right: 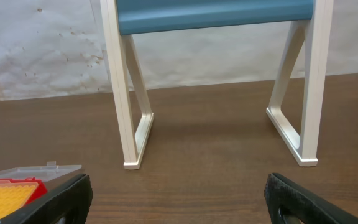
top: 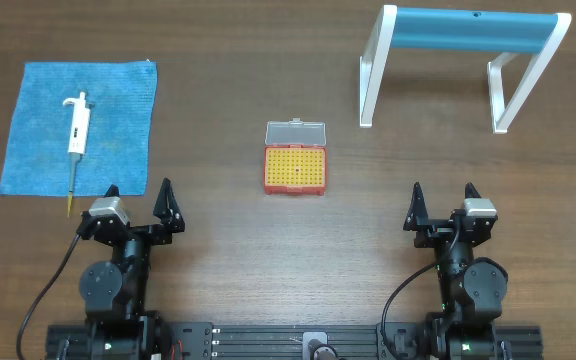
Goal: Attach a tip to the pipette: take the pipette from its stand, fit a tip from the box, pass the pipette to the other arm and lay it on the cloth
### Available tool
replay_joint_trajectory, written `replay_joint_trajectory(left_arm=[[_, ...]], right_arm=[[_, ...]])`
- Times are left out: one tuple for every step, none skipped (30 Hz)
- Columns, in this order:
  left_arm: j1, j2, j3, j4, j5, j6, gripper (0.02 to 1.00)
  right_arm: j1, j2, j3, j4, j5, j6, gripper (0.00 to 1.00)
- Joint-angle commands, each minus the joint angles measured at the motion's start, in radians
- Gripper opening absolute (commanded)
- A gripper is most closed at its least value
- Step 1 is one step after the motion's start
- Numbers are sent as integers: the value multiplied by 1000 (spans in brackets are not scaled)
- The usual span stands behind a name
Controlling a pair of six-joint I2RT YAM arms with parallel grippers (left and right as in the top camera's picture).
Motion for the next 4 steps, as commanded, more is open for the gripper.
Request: replay_joint_trajectory(left_arm=[[4,-8,-2,-6,7,-8,991],[4,-8,-2,-6,7,-8,991],[4,-8,-2,-6,7,-8,991],[4,-8,-2,-6,7,-9,991]], right_arm=[[8,-12,-8,3,-8,-18,897],[8,-12,-8,3,-8,-18,897],[8,-12,-8,3,-8,-18,897],[8,-12,-8,3,-8,-18,897]])
